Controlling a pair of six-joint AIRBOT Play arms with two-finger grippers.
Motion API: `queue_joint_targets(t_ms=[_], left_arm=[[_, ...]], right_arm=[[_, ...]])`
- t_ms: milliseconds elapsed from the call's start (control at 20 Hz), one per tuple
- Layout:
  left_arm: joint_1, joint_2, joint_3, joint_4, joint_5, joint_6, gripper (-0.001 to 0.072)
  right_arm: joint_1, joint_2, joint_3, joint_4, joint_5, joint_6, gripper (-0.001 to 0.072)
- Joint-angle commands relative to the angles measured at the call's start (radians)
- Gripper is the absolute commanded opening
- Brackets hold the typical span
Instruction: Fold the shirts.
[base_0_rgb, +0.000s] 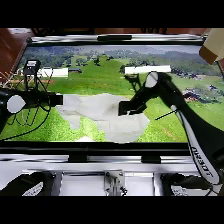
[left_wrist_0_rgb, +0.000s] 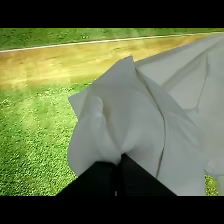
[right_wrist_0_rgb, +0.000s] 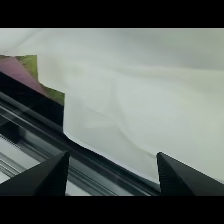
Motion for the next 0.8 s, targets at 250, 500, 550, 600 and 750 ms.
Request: queue_joint_targets(t_ms=[250, 500, 550, 600, 750], left_arm=[[0.022, -0.002, 0.000, -0.013, -0.001, 0.000, 0.0030], [0.022, -0.002, 0.000, -0.045, 0.000, 0.000, 0.0030], [0.022, -0.002, 0.000, -0.054, -0.001, 0.000, 0.0031], [0.021, -0.002, 0.000, -0.061, -0.001, 0.000, 0.0031], [0.022, -0.002, 0.000, -0.063, -0.001, 0.000, 0.0031]], right_arm=[[0.289, -0.169, -0.060, -0.013, -0.293, 0.098, 0.0659], [0.332, -0.182, -0.060, -0.013, -0.443, 0.138, 0.0657], [0.331, -0.187, -0.060, -0.016, -0.461, 0.153, 0.0657], [0.331, -0.192, -0.060, -0.016, -0.477, 0.169, 0.0656], [0.331, -0.213, -0.060, -0.014, -0.487, 0.207, 0.0645]])
